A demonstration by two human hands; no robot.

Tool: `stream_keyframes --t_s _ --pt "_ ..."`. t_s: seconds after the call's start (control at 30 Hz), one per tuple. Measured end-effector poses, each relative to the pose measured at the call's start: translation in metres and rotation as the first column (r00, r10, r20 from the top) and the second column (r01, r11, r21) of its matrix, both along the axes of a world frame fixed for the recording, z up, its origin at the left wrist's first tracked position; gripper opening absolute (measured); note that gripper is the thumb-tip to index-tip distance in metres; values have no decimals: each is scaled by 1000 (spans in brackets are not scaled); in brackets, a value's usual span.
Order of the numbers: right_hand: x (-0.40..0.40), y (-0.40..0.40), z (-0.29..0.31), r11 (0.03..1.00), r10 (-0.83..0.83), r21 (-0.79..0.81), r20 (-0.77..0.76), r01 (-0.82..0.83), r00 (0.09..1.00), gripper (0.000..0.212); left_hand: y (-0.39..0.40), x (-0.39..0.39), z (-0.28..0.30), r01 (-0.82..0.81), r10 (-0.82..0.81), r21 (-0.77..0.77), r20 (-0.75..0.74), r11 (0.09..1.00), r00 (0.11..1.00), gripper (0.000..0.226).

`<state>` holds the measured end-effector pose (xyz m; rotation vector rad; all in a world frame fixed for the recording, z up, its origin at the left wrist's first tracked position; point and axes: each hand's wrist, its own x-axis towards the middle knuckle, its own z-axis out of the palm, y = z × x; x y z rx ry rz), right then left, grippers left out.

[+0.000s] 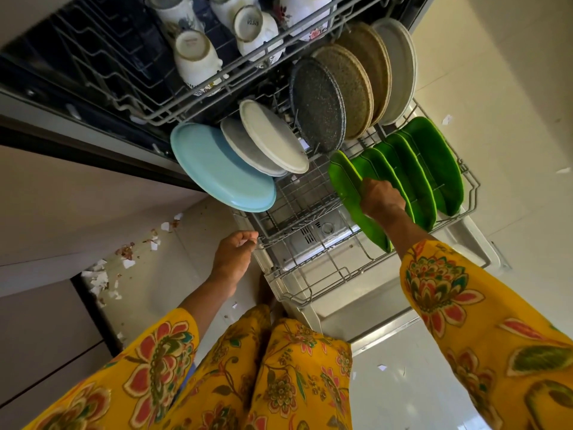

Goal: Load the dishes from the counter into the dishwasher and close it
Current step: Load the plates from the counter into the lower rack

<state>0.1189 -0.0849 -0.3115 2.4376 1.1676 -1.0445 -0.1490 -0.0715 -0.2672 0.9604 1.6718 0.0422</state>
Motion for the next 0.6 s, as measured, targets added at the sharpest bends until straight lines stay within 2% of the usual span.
stream_keyframes --t_s 0.2,0.37,0.5,0.6 --pt "6 6 4 1000 29 0 10 -29 1000 34 -2 -1 0 -22 22 -19 -8 1000 1000 23" --pt "7 17 10 992 127 -32 51 -126 991 39 -2 2 0 -14 13 -33 -8 999 1000 25" --pt "4 17 5 998 52 -34 44 -51 998 38 -2 6 0 -30 31 -45 9 999 999 27" --pt "4 15 1 998 61 -35 43 -60 997 38 0 7 -2 -35 35 -50 12 998 999 27"
